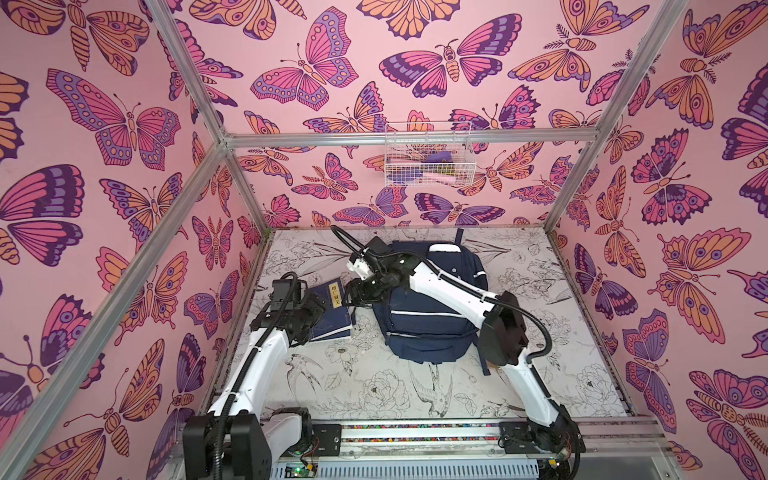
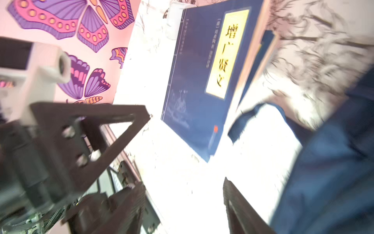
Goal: Pack books, pencil case, and school supplies into a backpack
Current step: Pick up the book.
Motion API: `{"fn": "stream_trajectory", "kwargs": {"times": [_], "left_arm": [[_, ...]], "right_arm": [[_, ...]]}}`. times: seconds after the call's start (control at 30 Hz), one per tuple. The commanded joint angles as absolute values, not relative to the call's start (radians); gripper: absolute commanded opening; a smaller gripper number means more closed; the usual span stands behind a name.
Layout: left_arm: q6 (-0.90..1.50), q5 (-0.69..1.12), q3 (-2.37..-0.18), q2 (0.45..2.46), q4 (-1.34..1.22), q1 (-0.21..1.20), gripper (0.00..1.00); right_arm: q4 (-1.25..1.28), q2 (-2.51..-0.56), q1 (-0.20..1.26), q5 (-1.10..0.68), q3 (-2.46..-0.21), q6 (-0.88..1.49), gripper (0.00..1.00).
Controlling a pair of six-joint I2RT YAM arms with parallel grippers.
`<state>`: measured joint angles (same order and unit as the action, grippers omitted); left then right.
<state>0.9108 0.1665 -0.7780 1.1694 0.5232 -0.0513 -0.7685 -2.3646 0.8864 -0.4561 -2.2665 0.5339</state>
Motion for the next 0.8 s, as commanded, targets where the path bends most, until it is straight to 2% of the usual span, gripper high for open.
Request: {"fn": "stream_trajectory", "kwargs": {"times": [0.0,0.1,0.3,0.57,0.77], "left_arm": [[0.859,0.211,-0.767,1.223,0.519,-0.077,0.93],[0.844,0.22,-0.781,1.292,0.515,-0.084,1.0],[0.836,0.193,-0.757,1.34,0.493,-0.098,1.0],[0.818,0.273,-0.767,1.381,0.455,-0.098,0.88],[0.811,0.326,-0.759,1.416,0.428,-0.097,0.85]], "right_arm": [[-0.803,-2.435,0.893,-0.471,-2.352,0.518,0.64],[-0.789,-2.477,0.89,-0.453,-2.376,0.524,0.66],[-0.761,-2.537,0.875,-0.459,-2.374,0.55,0.68],[-0.736,-2.59,0.875,-0.497,-2.369,0.564,0.68],[-0.714,-2.608,0.87,-0.521,-2.369,0.584,0.69]]}}
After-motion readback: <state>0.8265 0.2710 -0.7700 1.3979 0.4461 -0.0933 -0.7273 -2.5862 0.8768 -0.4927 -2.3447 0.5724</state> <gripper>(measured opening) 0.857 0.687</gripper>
